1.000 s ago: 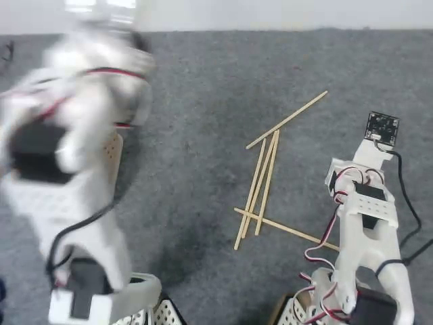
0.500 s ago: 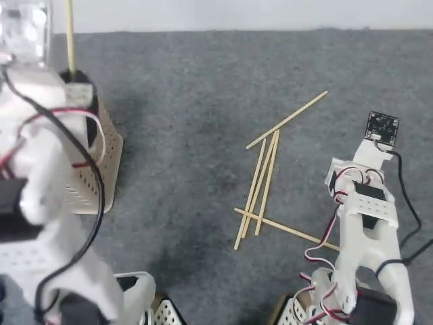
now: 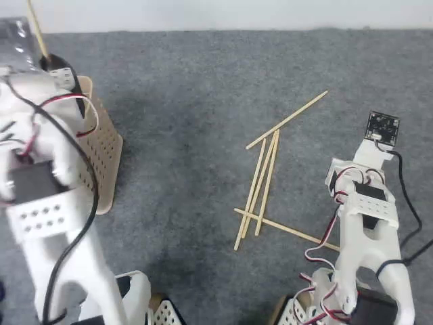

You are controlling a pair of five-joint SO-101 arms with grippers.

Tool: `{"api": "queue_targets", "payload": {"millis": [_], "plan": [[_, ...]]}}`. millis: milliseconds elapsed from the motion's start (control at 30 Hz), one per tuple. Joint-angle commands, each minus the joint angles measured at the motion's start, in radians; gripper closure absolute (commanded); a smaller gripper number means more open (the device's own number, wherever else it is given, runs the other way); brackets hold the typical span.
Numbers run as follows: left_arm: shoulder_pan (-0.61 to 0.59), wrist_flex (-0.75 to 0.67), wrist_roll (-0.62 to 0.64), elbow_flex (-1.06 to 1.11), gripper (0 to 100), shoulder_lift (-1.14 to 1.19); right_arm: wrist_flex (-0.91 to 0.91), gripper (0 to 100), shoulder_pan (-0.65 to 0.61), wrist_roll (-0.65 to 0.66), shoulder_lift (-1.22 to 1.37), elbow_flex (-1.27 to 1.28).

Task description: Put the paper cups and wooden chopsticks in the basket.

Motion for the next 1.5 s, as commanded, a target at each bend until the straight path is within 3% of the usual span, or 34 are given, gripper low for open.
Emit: {"api": "queue_targets", "payload": {"millis": [0, 167, 400, 633, 933, 1067, 1233, 1333, 1467], "plan": [[-0.011, -0.308, 0.009, 0.137, 99, -0.012, -0.019, 99.1, -0.013, 0.000, -0.024, -0.003], [-0.005, -0.479, 0.014, 0.236, 99, -0.006, -0.019, 99.1, -0.013, 0.000, -0.024, -0.003], [0.005, -0.462, 0.014, 0.249, 98, 0.052, -0.019, 99.1, -0.022, 0.000, -0.024, -0.003], [0.006, -0.460, 0.014, 0.249, 83, 0.034, -0.019, 99.1, -0.031, 0.002, -0.024, -0.003], [0.011, -0.365, 0.017, 0.240, 83, -0.032, -0.019, 99.1, -0.031, 0.002, -0.024, -0.003], [0.143, -0.141, 0.034, 0.186, 83, -0.164, -0.019, 99.1, -0.027, 0.002, -0.027, -0.003], [0.446, 0.121, 0.035, 0.163, 83, -0.284, -0.018, 99.1, 0.019, -0.008, -0.033, -0.003], [0.621, 0.181, 0.029, 0.191, 83, -0.284, -0.018, 99.1, 0.061, -0.026, -0.035, -0.003], [0.769, 0.127, 0.029, 0.285, 83, -0.216, -0.019, 99.1, 0.125, -0.117, -0.035, -0.009]]}}
